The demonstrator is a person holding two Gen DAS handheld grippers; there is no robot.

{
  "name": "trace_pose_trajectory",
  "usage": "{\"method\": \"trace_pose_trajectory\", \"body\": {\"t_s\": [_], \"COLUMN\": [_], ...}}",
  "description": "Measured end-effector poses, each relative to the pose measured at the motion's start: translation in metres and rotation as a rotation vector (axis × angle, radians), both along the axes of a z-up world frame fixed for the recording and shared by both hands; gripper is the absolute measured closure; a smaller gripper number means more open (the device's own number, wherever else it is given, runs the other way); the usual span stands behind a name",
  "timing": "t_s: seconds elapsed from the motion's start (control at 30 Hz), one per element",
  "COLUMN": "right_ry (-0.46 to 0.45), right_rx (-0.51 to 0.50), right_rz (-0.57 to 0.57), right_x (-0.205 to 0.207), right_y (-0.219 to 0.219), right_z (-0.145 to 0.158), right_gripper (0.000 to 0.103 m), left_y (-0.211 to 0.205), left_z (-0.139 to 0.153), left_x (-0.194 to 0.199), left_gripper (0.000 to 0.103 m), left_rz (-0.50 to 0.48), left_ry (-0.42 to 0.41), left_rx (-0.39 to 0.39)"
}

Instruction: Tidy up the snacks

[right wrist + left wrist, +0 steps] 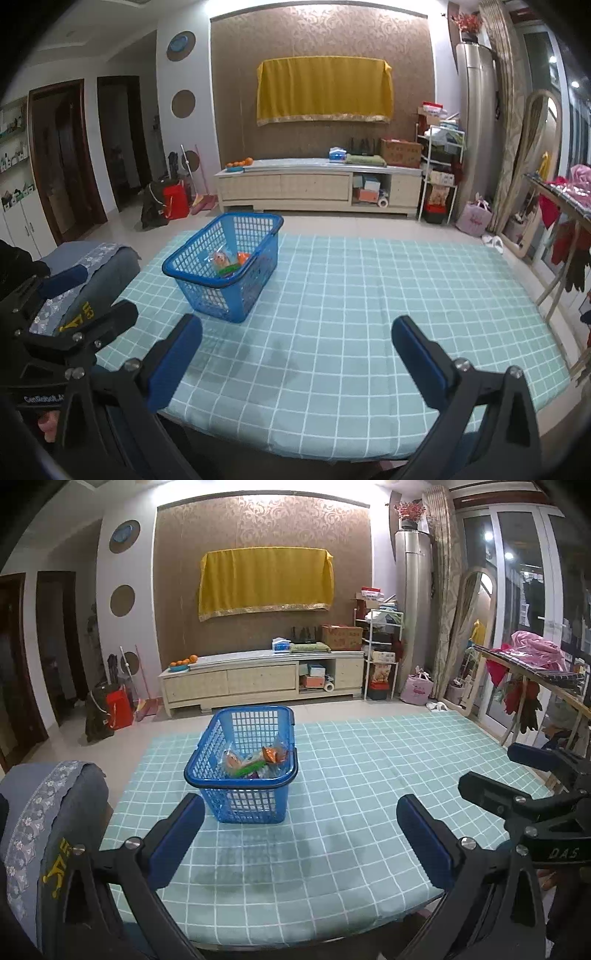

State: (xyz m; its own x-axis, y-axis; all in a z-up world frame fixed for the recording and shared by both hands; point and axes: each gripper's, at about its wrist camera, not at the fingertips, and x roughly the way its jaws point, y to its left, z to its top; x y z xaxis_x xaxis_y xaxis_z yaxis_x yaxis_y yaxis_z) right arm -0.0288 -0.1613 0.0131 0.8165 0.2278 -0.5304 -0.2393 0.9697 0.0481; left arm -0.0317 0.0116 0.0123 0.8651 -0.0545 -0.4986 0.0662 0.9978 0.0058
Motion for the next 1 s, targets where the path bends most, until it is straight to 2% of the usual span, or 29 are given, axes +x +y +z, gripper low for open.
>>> {"method": "trace_pose_trajectory", "body": {"t_s": [0.8, 1.0], "right_ry": [-0.006, -0.006], "right_rx": [-0.001, -0.013], "right_rz": [0.001, 0.004], "right_x": [-0.0058, -0.0051], "right_y": [0.0059, 0.0077], "right_z": [-0.0034, -0.0043], "right_gripper": [0.0, 0.0], "left_y": [0.0004, -0.0008], "left_z": [0.0029, 0.0039], "left_x": [-0.007, -0.0074], "left_gripper": [0.0, 0.0], "left_rz": [0.012, 0.031], "left_ry": [0.007, 0.005], "left_rx": [-0.008, 0.012]}}
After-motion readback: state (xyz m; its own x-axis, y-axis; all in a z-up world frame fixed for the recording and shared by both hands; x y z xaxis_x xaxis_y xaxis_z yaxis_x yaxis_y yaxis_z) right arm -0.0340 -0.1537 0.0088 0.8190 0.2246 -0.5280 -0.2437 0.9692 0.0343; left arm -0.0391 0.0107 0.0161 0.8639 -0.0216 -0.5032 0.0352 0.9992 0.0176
